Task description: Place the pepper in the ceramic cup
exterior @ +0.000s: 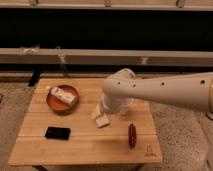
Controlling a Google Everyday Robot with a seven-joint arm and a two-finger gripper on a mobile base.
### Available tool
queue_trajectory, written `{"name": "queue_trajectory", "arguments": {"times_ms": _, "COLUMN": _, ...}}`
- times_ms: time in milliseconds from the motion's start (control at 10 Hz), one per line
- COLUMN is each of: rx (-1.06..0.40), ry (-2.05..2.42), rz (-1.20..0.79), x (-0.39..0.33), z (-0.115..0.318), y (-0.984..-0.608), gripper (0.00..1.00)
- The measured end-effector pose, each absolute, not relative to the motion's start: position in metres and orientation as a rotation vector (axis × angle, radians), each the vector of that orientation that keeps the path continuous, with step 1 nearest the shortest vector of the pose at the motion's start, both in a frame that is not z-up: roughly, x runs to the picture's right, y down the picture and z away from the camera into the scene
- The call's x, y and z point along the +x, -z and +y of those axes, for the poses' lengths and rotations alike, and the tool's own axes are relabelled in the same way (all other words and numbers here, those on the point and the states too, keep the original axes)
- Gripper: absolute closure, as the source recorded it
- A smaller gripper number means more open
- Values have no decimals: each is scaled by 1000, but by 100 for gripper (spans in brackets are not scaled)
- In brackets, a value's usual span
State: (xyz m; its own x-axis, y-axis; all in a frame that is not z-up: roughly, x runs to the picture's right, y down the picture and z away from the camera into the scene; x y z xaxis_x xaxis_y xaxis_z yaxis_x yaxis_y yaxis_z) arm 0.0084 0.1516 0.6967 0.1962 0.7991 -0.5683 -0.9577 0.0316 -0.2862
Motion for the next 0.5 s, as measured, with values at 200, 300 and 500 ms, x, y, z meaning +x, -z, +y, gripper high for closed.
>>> {"name": "queue_trajectory", "arguments": {"times_ms": 200, "rx": -713, "ry": -1444, "rz": 328, "x": 27, "z": 178, "y": -701, "gripper": 20}}
{"name": "queue_trajectory", "arguments": {"times_ms": 300, "rx": -716, "ry": -1463, "rz": 350, "x": 36, "z": 186, "y": -708, "gripper": 20}}
{"name": "queue_trajectory", "arguments": {"times_ms": 500, "rx": -711, "ry": -1521, "rz": 407, "x": 63, "z": 202, "y": -725, "gripper": 20}}
